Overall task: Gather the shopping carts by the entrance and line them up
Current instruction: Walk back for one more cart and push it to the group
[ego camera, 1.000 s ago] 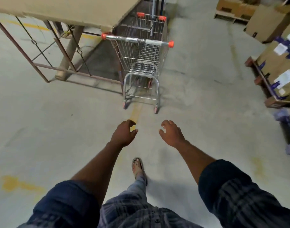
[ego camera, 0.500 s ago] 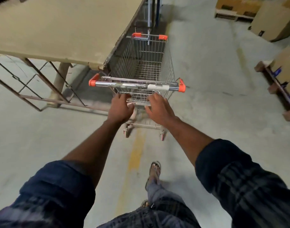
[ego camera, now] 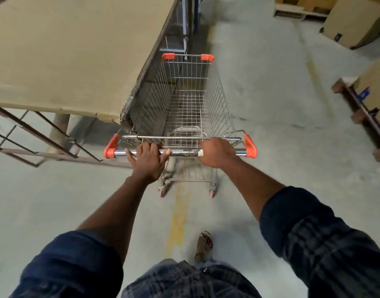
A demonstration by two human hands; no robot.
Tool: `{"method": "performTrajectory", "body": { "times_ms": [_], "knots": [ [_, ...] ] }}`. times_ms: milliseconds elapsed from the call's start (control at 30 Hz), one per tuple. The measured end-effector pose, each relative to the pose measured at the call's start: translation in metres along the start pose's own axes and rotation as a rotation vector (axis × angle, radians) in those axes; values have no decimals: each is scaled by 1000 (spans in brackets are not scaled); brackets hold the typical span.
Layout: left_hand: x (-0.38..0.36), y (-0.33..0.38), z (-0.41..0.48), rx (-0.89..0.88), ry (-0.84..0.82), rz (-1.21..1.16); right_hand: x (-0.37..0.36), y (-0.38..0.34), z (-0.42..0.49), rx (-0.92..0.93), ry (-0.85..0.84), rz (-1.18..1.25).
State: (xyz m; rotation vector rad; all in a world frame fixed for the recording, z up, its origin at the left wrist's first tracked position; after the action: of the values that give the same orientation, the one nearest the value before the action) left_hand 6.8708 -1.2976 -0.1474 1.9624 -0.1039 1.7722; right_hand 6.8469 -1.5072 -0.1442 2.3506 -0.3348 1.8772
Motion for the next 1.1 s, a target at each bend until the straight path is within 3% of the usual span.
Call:
{"method": "performTrajectory", "body": {
  "times_ms": [200,600,1100],
  "knots": [
    [-12,37,4,-48,-19,-3,7,34,-8,-93,43,7],
    [-25,66,-22,-319,-108,61,-17,59,-101,-338,111,68],
    [-88,247,-99,-748,-243,100,-56,193,-291,-792,152,210]
  ]
}}
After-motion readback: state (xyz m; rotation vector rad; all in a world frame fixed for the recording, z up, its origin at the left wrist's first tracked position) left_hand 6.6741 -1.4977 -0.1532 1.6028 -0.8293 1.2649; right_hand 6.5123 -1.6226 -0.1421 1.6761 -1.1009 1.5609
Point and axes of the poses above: each hand's wrist, its own z-axis towards the middle knuckle, its own x-axis out of the back of the hand, y = z × x, the point moved 10 cm from there along z, towards the middle knuckle, and after that the axes turned 11 degrees about -x, right-handed, at the moved point
